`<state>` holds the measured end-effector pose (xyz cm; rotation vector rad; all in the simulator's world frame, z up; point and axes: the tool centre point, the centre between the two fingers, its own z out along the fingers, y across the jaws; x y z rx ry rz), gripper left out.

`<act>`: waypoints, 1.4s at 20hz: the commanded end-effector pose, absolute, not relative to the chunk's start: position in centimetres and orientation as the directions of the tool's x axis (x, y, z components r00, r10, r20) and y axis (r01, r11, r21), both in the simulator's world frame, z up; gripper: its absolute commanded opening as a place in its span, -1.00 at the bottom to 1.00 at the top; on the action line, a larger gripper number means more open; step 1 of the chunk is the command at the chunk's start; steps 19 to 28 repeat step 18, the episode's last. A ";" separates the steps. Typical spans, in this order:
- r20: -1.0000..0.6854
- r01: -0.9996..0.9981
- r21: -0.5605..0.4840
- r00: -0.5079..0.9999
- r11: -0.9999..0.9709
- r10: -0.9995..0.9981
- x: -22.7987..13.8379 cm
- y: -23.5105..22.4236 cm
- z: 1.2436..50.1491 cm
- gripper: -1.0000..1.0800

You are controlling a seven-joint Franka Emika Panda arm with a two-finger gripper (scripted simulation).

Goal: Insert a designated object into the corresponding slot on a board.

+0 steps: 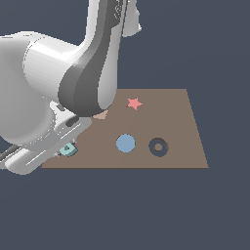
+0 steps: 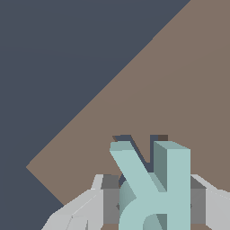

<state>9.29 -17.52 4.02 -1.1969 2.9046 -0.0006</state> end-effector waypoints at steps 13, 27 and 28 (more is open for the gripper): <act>0.001 -0.697 0.001 -0.717 0.717 -0.697 9.1 -17.5 3.0 0.92; 0.001 -0.697 0.001 -0.717 0.717 -0.697 9.1 -17.5 3.0 0.92; 0.001 -0.697 0.001 -0.717 0.717 -0.697 9.1 -17.5 3.0 0.92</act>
